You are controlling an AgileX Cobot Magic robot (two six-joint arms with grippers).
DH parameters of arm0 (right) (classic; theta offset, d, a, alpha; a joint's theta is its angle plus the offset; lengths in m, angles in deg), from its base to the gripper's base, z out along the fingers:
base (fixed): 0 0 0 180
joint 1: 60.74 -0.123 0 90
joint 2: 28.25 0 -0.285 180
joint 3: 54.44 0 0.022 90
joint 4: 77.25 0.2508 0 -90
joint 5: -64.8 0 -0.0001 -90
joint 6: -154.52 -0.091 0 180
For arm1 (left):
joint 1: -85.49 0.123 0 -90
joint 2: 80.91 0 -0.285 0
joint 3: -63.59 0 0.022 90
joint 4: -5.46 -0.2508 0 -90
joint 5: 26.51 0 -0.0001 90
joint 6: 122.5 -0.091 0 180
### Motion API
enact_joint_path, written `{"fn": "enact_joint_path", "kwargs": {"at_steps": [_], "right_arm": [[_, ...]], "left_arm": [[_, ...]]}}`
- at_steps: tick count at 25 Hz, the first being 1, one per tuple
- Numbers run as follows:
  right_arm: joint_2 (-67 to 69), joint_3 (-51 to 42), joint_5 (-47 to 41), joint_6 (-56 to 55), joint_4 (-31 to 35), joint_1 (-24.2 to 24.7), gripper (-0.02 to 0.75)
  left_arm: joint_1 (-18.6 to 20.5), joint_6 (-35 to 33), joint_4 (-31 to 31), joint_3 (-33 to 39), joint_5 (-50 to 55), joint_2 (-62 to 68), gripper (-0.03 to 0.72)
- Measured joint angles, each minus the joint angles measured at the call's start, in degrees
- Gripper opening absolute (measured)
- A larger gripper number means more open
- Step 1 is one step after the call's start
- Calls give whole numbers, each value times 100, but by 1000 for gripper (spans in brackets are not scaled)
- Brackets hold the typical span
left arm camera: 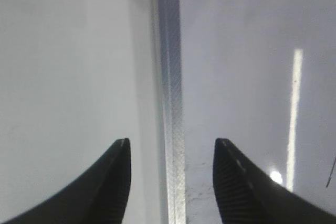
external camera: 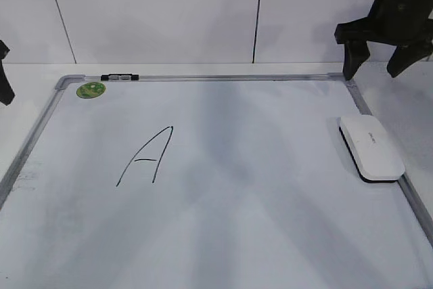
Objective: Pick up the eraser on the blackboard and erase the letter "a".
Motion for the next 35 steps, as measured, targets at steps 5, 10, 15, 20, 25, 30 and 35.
{"fn": "enact_joint_path", "kwargs": {"at_steps": [5, 10, 15, 20, 25, 30, 35], "right_arm": [[-341, 0, -11, 33, 27, 0, 594], [-781, 0, -47, 42, 27, 0, 594], [-1263, 0, -75, 42, 27, 0, 594], [-1906, -327, -112, 44, 27, 0, 594], [-2588, -1046, -116, 44, 27, 0, 594], [-3256, -1830, -128, 54, 27, 0, 594], [-3984, -2450, -128, 54, 27, 0, 594]], "left_arm": [[0, 177, -280, 0, 20, -451, 382], [0, 201, -280, 0, 61, -1026, 382], [0, 201, -280, 0, 136, -1614, 382], [0, 201, -280, 231, 157, -2394, 382], [0, 209, -266, 724, 167, -3223, 383], [0, 209, -183, 1459, 167, -4072, 382], [-10, 209, -74, 2467, 179, -5022, 383]]}}
